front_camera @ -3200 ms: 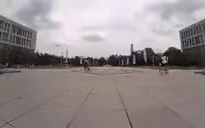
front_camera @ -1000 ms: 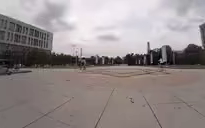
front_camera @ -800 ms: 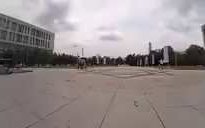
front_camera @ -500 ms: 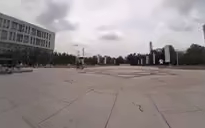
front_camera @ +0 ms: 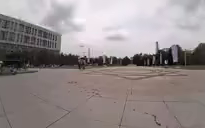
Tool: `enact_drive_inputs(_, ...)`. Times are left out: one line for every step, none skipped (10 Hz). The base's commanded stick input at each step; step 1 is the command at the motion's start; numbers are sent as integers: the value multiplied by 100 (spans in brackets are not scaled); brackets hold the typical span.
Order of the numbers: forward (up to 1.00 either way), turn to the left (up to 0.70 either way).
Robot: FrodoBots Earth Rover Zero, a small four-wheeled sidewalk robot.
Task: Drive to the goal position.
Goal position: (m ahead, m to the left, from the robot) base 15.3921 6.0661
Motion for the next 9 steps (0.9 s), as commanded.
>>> enact_drive_inputs(23, 0)
enact_drive_inputs(22, 0)
enact_drive_inputs(22, 0)
enact_drive_inputs(22, 0)
enact_drive_inputs(23, 0)
enact_drive_inputs(24, 0)
enact_drive_inputs(27, 0)
enact_drive_inputs(32, 0)
enact_drive_inputs(36, 2)
